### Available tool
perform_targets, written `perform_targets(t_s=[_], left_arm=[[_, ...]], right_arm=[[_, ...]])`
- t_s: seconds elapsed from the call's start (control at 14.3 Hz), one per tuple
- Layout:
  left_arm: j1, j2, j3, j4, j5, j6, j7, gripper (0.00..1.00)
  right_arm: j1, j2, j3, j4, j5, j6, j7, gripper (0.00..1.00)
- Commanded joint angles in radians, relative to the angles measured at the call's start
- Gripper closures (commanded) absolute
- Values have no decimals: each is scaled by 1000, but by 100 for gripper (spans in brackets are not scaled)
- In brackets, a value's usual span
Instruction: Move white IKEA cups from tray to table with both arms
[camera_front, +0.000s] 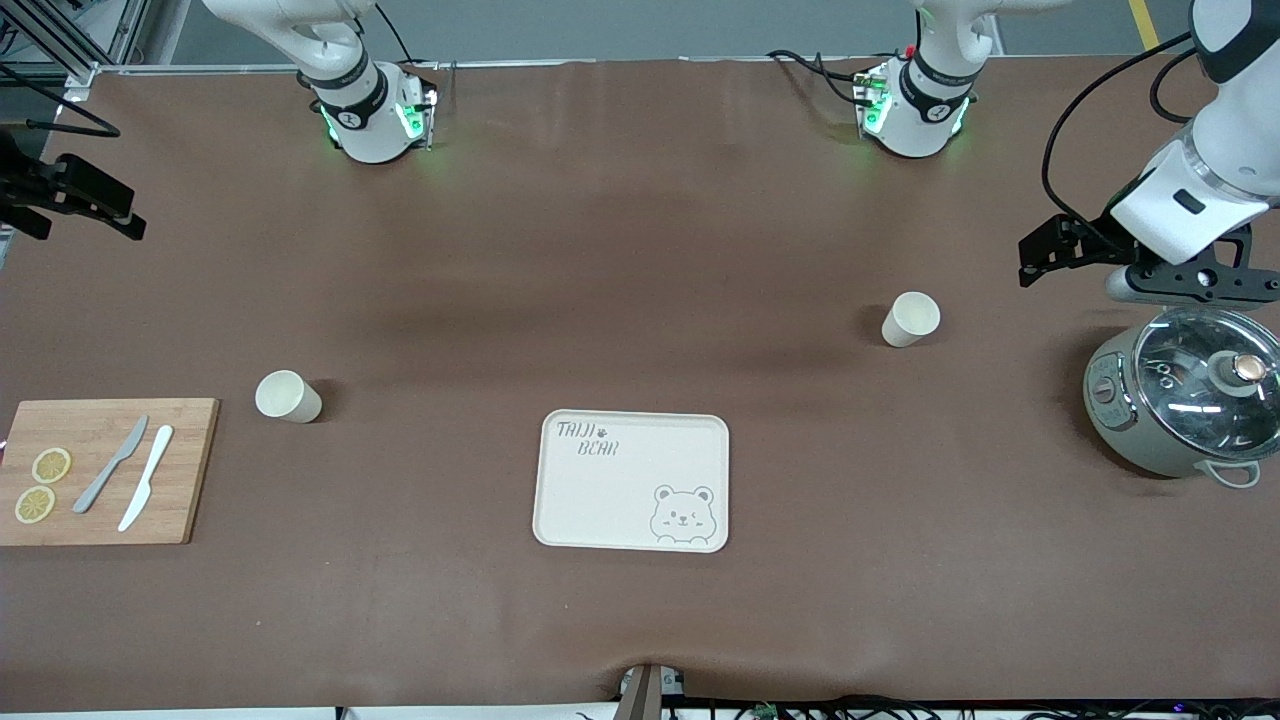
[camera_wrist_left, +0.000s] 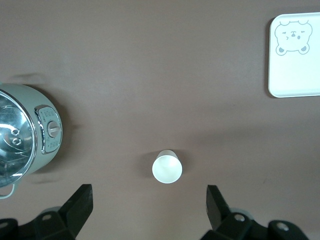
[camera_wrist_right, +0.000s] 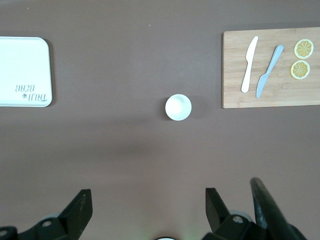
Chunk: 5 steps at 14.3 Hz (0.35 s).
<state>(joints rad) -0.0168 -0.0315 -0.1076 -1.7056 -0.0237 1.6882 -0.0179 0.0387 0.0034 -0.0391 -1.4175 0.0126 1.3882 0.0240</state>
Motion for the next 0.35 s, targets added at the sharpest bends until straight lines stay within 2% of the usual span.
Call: perform_targets(t_s=[0.0,0.28], left_arm=[[-2,-2,0,3,-9,-13,-11,0],[0,-2,0,3,-9,-15,-14,0]], right_arm=[[13,4,-13,17,1,-5,-12,0],[12,6,-13,17,3,-5,-10,0]])
